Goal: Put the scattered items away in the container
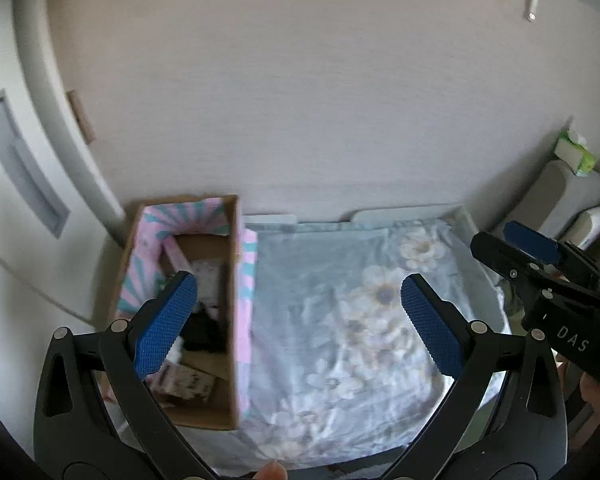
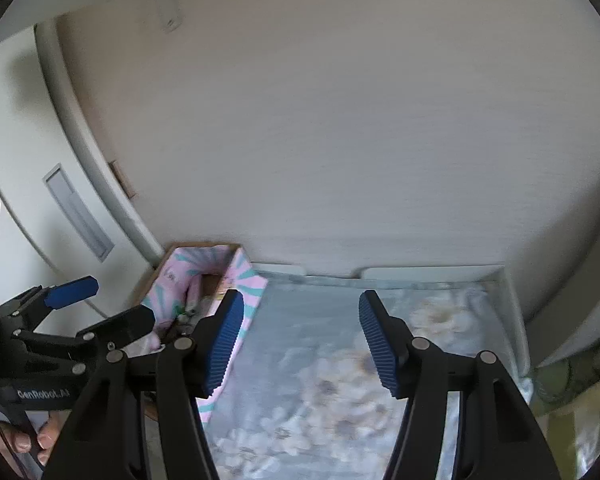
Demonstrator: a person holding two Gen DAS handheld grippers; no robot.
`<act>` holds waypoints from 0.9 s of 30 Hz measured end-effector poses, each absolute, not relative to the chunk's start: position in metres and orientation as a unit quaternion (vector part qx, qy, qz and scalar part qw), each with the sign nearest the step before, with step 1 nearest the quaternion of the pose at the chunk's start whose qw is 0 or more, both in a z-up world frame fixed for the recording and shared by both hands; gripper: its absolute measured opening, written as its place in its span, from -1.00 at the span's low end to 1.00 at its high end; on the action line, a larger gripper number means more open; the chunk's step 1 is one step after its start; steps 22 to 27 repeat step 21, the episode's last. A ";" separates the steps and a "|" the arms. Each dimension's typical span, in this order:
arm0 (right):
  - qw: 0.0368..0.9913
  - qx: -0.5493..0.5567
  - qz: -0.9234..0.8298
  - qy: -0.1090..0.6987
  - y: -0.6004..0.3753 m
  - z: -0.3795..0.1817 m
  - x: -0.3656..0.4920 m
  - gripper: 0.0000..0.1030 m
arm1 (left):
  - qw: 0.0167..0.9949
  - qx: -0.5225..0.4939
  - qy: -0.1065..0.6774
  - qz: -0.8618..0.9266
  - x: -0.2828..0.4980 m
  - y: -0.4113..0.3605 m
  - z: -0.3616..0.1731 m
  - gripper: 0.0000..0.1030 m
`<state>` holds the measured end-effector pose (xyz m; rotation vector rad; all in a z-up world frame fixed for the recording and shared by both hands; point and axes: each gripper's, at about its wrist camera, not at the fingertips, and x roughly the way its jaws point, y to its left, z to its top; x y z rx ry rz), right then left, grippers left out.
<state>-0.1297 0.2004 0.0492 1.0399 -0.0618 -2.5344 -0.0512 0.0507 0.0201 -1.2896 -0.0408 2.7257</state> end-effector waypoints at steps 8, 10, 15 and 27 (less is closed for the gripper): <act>0.162 0.369 -0.914 -0.038 0.239 0.046 -0.117 0.09 | 0.070 -0.422 0.007 0.904 -0.047 0.080 0.021 0.98; 0.155 0.371 -0.915 -0.041 0.246 0.045 -0.114 0.09 | 0.071 -0.421 0.012 0.904 -0.045 0.085 0.020 0.98; 0.145 0.373 -0.915 -0.045 0.255 0.041 -0.108 0.09 | 0.065 -0.417 0.027 0.906 -0.039 0.093 0.018 0.98; 0.146 0.377 -0.914 -0.043 0.252 0.037 -0.107 0.09 | 0.057 -0.424 0.029 0.903 -0.037 0.094 0.014 0.98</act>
